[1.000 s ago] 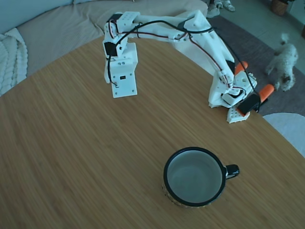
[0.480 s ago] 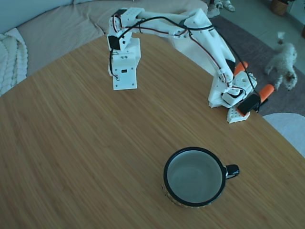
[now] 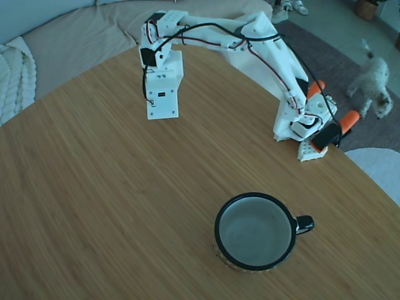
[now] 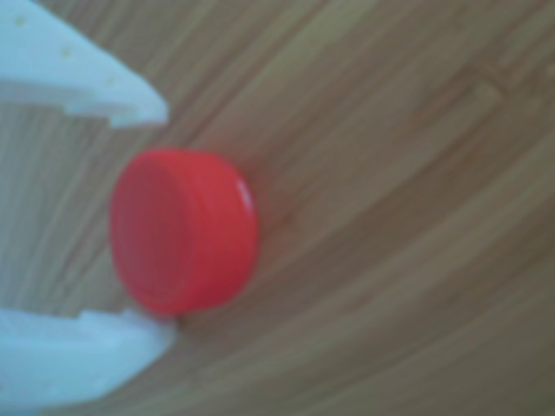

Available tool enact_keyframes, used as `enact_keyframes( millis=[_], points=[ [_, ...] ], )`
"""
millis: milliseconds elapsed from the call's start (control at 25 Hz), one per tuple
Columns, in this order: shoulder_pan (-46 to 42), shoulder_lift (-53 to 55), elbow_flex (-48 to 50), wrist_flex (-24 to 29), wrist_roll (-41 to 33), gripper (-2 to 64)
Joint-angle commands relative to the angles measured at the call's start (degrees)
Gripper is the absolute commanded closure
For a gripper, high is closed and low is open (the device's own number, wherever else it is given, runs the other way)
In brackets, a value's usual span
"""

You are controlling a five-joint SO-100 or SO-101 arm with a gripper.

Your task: Grasp a red cap and put it in the cup.

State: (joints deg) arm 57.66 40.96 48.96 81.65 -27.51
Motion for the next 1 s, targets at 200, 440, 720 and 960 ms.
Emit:
enact_keyframes(
  millis=[200, 440, 720, 960],
  points=[
    [-1.8, -0.9, 0.2, 0.0, -0.6, 28.2],
    [-3.9, -0.9, 0.6, 0.4, -0.4, 28.2],
    [-3.7, -0.9, 0.5, 0.4, -0.4, 31.0],
    [-5.0, -0.9, 0.7, -0.3, -0.4, 50.9]
  ],
)
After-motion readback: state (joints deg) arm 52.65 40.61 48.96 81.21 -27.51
